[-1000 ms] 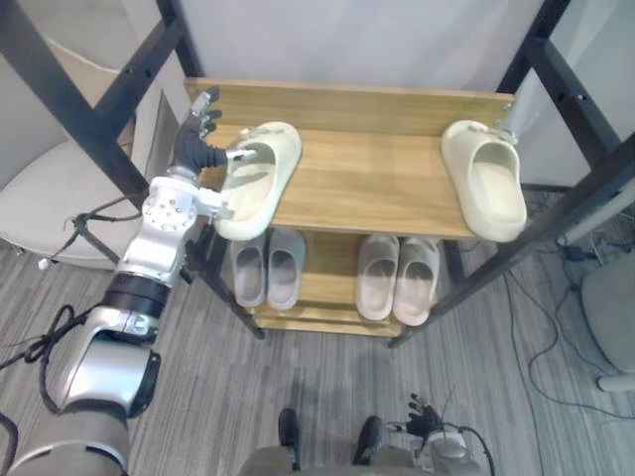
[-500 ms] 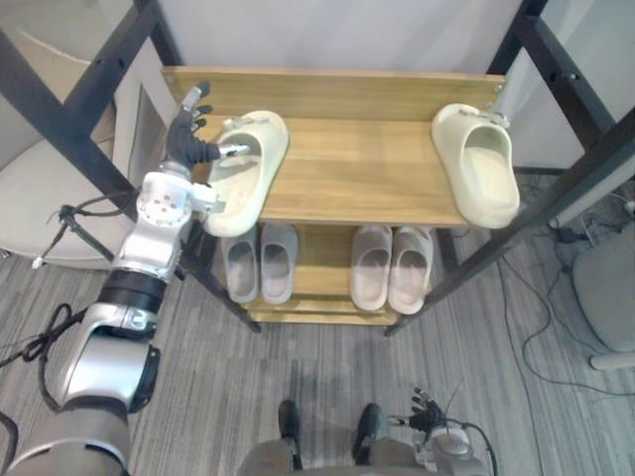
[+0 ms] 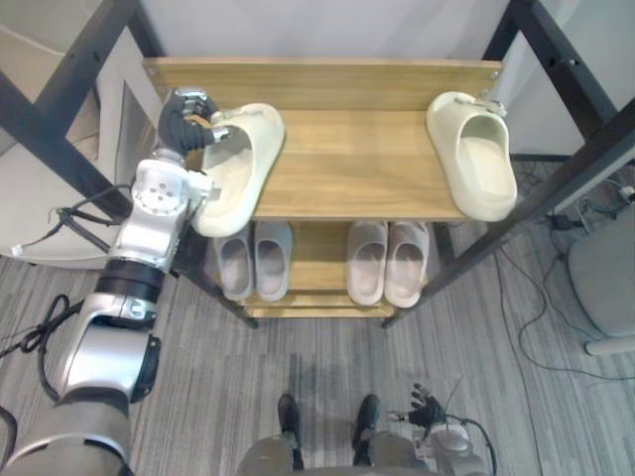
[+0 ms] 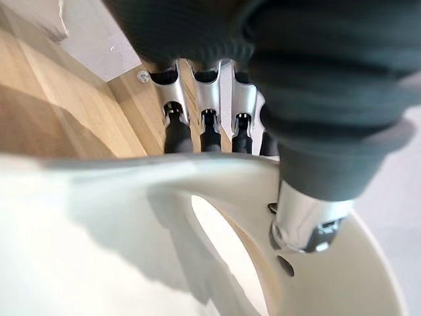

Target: Organize the slippers on the shoe rack

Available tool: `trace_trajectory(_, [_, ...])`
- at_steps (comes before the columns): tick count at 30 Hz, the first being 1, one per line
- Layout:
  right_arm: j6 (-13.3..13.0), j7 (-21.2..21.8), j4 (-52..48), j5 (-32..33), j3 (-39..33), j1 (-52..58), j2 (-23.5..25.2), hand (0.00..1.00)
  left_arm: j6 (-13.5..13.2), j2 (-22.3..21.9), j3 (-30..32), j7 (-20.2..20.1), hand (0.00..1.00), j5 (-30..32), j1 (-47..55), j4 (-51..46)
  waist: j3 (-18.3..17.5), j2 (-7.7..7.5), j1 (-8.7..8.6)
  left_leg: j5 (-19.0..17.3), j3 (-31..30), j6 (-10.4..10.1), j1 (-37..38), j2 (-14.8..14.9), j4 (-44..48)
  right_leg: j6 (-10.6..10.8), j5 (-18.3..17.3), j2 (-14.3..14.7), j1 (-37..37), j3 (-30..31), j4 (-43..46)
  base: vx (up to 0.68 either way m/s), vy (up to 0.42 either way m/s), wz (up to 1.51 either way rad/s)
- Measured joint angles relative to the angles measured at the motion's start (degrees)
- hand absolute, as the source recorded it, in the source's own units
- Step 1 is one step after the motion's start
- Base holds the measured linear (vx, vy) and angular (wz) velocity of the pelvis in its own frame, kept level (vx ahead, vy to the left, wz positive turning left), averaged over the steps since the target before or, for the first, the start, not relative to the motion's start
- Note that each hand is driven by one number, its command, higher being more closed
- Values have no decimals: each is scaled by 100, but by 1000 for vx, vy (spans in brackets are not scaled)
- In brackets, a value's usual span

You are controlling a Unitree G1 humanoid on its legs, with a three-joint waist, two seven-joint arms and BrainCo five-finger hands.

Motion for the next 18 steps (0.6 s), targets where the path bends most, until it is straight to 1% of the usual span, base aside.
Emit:
trace_trajectory(3, [1,0,0,7,1,6,-1,0,0,0,0,0,100,-2,1,42,0,0,-2,0,61,0,22,1,0,-6,44,8,2,56,-30,-5,19,-10])
trace_trajectory(11, [2,-1,0,8,3,53,-2,0,25,-41,-22,-2,100,-35,106,0,0,1,-75,1,86,1,130,-1,-1,-4,71,15,109,92,-89,-3,7,-2])
trace_trajectory(14, [3,-5,1,9,5,72,-2,0,24,-164,-23,11,100,-108,278,-308,0,1,-77,2,44,3,163,-6,-1,-3,71,14,170,49,-106,22,16,8])
trace_trajectory(16, [1,-9,1,10,21,67,-3,0,13,-363,-50,82,100,-116,516,-765,-2,4,-77,2,-44,2,221,-20,-1,6,77,10,290,-33,-155,31,18,15])
trace_trajectory(18, [1,-14,1,10,41,57,-4,0,-6,-461,-71,121,100,-128,630,-1016,-2,5,-69,3,-65,3,226,-20,-1,6,77,9,306,-57,-155,18,17,11])
